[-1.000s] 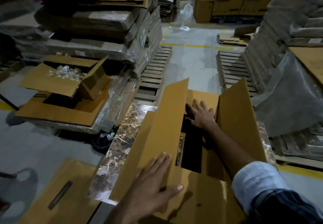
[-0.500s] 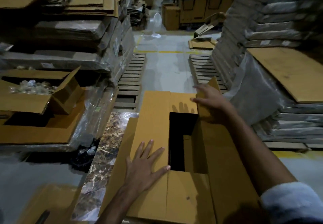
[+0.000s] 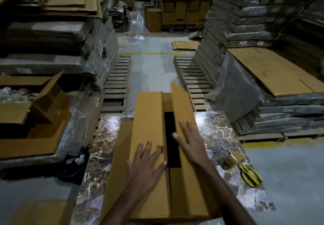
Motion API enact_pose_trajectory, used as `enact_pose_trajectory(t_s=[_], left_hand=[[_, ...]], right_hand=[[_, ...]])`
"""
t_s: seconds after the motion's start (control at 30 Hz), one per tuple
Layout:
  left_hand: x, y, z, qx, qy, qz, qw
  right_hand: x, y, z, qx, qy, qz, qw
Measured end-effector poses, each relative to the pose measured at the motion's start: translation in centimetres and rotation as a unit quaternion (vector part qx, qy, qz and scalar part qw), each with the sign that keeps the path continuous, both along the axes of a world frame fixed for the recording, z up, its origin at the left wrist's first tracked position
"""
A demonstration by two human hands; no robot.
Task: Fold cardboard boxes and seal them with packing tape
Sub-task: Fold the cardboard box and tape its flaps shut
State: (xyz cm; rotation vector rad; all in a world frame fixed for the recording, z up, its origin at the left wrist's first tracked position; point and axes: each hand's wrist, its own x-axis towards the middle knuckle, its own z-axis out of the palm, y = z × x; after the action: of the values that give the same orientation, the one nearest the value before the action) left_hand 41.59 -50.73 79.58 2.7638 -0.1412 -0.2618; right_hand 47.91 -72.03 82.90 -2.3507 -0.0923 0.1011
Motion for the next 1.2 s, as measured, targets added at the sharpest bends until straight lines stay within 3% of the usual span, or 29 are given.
enact_pose_trajectory(t_s=[0.07, 0.1, 0.4, 0.67, 0.83, 0.93, 1.03, 1.13, 1.2], left_hand=[[-0.1, 0.1, -0.1, -0.008, -0.004, -0.001, 1.0], [-0.2, 0.2, -0.1, -0.012, -0.008, -0.002, 1.0], [0.2, -0.3, -0.3, 0.041, -0.03, -0.052, 0.997], [3.6, -1.9, -0.8, 0.076, -0.051, -0.189, 0.978], [5.1, -2.9, -1.6, 0.065, -0.059, -0.176, 0.98], [5.1, -4.0, -1.6, 0.06, -0.057, -0.147, 0.986], [5.7, -5.5, -1.4, 0.056, -0.056, -0.124, 0.989], [7.5, -7.6, -1.1, 0.047, -0.061, -0.152, 0.985], [9.1, -9.6, -0.5, 0.028, -0.066, -0.177, 0.982]], right_hand=[[-0.1, 1.7, -2.6, -0.213, -0.007, 0.003, 0.977], [-0.3, 2.3, -3.4, -0.269, -0.015, 0.004, 0.963], [0.0, 3.0, -4.5, -0.313, -0.016, -0.035, 0.949], [0.1, 3.0, -4.1, -0.256, 0.011, -0.138, 0.957], [-0.4, -0.1, -3.7, -0.166, -0.041, -0.121, 0.978], [-1.0, -3.7, -4.3, -0.016, -0.084, -0.171, 0.981], [-2.2, -8.8, -5.3, 0.133, -0.12, -0.319, 0.931], [-3.0, -16.1, -8.7, 0.072, -0.105, -0.384, 0.915], [-3.3, -21.0, -11.7, -0.003, -0.039, -0.401, 0.915]])
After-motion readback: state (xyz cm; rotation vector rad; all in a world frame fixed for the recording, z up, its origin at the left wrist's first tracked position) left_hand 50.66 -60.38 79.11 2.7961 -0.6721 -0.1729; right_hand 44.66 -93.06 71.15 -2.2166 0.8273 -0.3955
